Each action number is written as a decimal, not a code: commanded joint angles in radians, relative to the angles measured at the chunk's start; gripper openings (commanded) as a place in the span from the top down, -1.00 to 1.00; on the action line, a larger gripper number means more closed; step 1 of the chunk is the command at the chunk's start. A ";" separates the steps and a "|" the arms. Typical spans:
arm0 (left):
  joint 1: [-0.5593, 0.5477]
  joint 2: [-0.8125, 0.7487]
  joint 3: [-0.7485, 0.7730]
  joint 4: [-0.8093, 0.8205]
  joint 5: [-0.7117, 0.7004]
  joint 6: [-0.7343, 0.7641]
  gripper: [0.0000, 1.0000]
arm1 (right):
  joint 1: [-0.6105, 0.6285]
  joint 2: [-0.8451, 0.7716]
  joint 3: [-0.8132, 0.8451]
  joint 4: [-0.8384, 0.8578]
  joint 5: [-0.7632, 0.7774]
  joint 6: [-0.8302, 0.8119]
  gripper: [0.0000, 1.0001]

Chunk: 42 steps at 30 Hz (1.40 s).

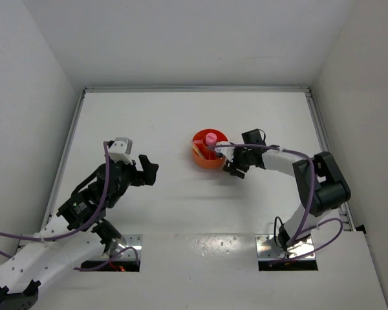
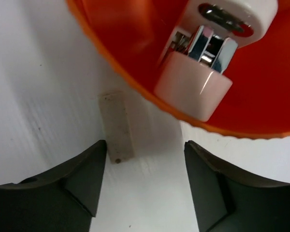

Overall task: Sort the stationery into containers
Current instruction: Grab a piece of stationery with the right arm, then place the stationery into the container

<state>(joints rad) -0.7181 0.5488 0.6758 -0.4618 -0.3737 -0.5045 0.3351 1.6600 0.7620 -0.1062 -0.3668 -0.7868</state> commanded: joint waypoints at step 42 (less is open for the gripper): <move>0.012 0.000 -0.004 0.037 0.016 0.012 -0.80 | -0.007 -0.148 0.308 -0.058 0.131 0.305 0.85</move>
<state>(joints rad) -0.7181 0.5480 0.6758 -0.4618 -0.3649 -0.5018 0.3214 1.4670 0.9817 -0.2432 -0.2249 -0.5926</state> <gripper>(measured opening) 0.898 0.216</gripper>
